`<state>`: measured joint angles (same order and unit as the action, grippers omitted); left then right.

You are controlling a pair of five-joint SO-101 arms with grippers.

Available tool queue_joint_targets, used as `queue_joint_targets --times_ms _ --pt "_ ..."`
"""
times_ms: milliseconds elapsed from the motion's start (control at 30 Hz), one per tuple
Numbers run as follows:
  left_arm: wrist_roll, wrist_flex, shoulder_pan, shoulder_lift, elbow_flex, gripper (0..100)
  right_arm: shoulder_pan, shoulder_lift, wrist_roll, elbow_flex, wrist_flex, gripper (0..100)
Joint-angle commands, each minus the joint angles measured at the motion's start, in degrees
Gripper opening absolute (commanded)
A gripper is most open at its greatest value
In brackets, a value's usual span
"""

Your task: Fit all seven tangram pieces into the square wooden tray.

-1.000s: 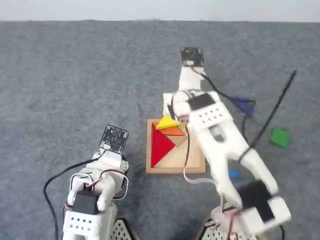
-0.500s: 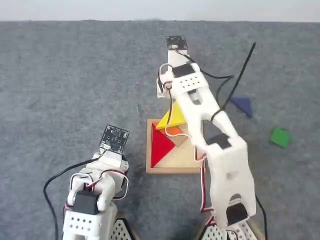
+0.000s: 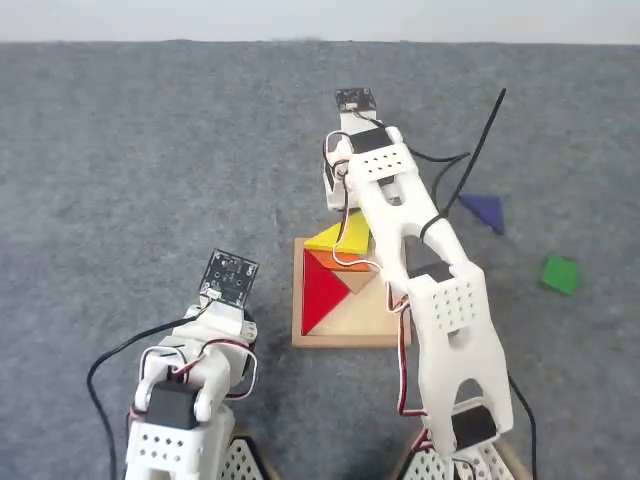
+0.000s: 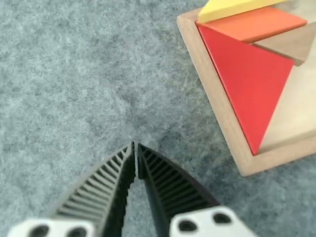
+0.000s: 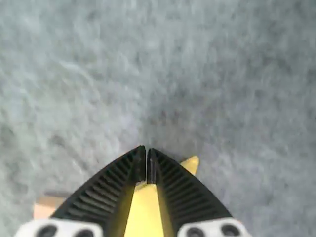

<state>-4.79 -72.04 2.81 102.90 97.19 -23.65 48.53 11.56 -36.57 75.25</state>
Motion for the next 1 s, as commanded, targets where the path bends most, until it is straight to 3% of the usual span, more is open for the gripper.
queue_joint_targets --times_ms 0,667,967 --pt "0.3 -0.3 -0.3 1.2 -0.7 1 0.0 -5.2 -1.3 -3.0 3.6 0.7" --pt "0.3 -0.3 -0.3 1.2 -0.7 1 -7.4 -7.5 -1.5 -2.9 12.6 0.7" --pt "0.3 -0.3 -0.3 1.2 -0.7 1 -8.1 -22.9 -1.4 9.6 7.2 0.7"
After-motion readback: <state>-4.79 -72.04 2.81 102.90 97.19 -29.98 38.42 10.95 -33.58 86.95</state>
